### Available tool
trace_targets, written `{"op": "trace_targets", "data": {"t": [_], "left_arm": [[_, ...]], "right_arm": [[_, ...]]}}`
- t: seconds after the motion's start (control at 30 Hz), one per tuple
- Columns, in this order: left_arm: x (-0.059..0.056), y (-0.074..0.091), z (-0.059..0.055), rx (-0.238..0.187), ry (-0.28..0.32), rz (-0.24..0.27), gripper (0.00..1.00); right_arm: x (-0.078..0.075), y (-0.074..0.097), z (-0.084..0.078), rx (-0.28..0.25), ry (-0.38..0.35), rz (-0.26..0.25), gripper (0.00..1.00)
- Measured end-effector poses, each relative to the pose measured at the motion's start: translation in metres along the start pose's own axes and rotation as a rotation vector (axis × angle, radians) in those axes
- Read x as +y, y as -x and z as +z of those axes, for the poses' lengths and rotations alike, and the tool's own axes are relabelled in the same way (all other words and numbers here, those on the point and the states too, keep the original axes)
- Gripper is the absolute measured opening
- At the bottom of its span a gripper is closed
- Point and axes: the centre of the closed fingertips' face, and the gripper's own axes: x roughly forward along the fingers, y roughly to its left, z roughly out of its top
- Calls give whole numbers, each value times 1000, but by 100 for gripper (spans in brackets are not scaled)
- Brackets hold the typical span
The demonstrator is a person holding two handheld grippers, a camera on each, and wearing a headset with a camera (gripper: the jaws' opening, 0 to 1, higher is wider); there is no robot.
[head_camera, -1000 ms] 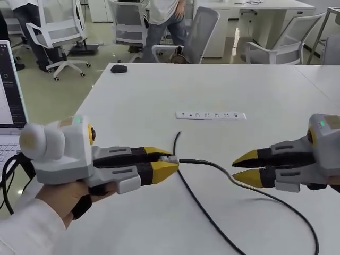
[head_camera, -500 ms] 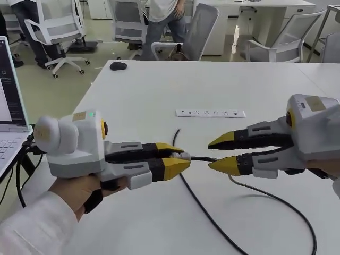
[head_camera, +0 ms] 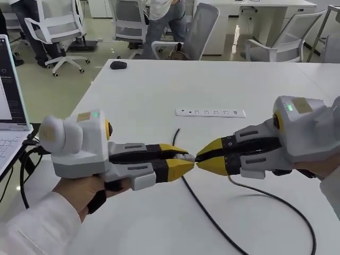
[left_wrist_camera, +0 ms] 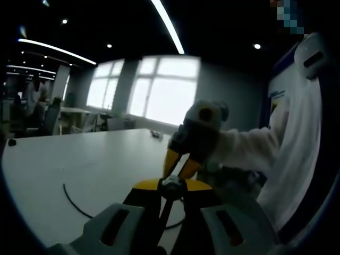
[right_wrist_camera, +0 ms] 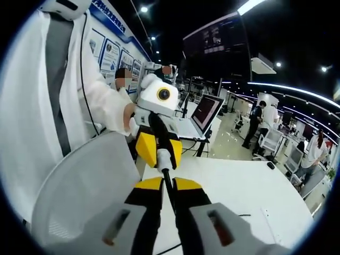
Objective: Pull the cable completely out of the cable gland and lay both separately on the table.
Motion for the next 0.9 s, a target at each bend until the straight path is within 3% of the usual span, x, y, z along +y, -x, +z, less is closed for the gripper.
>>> {"op": "trace_targets", "data": {"t": [0.43, 0.9], "left_arm": [[3, 4, -3, -5, 24, 4, 16], [8, 14, -5, 5, 26, 16, 16]], "right_arm": [[2, -3, -3, 10, 6, 11, 4], [-3, 5, -13, 17, -25, -11, 4]]}}
